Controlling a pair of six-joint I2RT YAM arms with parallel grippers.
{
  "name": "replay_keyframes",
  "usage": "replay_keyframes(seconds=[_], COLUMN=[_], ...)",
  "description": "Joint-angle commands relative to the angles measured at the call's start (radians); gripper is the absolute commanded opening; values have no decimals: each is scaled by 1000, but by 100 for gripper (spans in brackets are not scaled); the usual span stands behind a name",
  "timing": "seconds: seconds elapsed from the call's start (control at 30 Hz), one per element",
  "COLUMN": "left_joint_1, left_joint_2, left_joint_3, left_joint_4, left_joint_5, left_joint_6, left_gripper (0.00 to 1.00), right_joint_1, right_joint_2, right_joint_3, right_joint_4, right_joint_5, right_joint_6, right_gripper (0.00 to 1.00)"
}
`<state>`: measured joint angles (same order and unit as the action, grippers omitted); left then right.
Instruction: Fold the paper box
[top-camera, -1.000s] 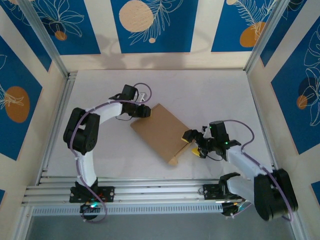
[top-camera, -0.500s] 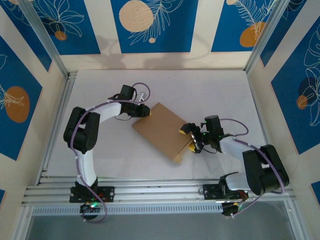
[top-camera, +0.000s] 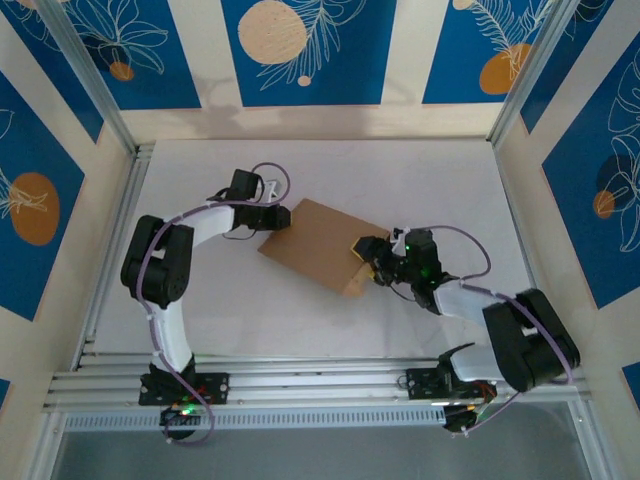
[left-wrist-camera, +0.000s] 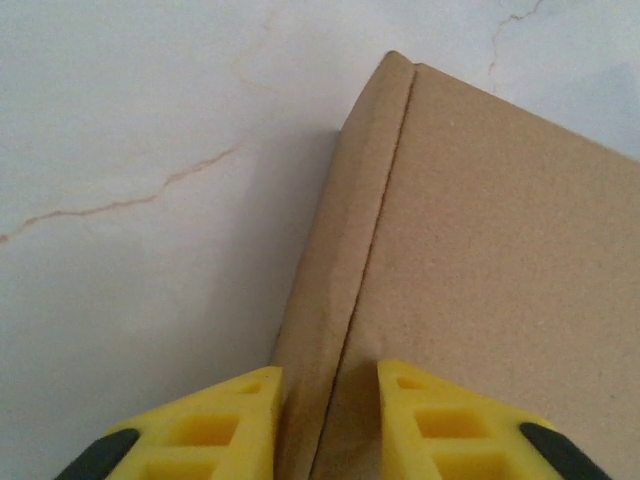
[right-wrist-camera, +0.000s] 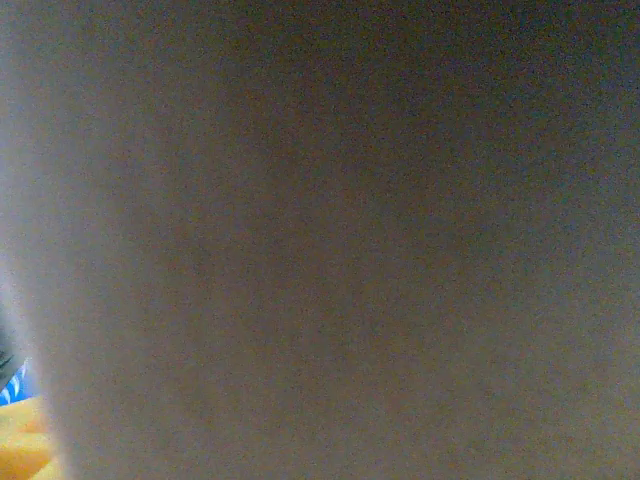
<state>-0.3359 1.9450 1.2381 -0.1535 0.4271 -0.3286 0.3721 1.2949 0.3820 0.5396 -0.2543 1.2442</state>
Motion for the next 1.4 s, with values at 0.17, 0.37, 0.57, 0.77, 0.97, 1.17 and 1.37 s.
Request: replay_keyframes(seconds=[0.17,0.37,0.57,0.77,0.97,1.17,1.37], left_joint_1=[-35,-40,-173,-620,-847,-868,-868], left_joint_2=[-95,-419,-793,-1035,-1065,-969,-823], left_joint_3=[-117,-119,-213,-392,-532,-568,-655], left_joint_4=[-286,-332,-261,-152,13,163,661], left_joint_5=[-84,-327,-448,-801,-1032,-1102,-1263], left_joint_6=[14,102,336,777,1059,1206,1507], left_gripper=[50,78,100,100,100,100,93], right_joint_1=[-45,-132,-163,-170,-162,-148,-127], right_joint_2=[-119,-189,-228,-260,-288,-314,-333], right_joint_3=[107,118,134,143,161,171,157], right_joint_4=[-214,-376,-436,-406,-385,-375,-308], right_joint_5=[-127,-255,-348,-430,-467,-485,-488], right_joint_6=[-54,-31,20,141,236,293,369], right_gripper=[36,30,30,29,27,28,28])
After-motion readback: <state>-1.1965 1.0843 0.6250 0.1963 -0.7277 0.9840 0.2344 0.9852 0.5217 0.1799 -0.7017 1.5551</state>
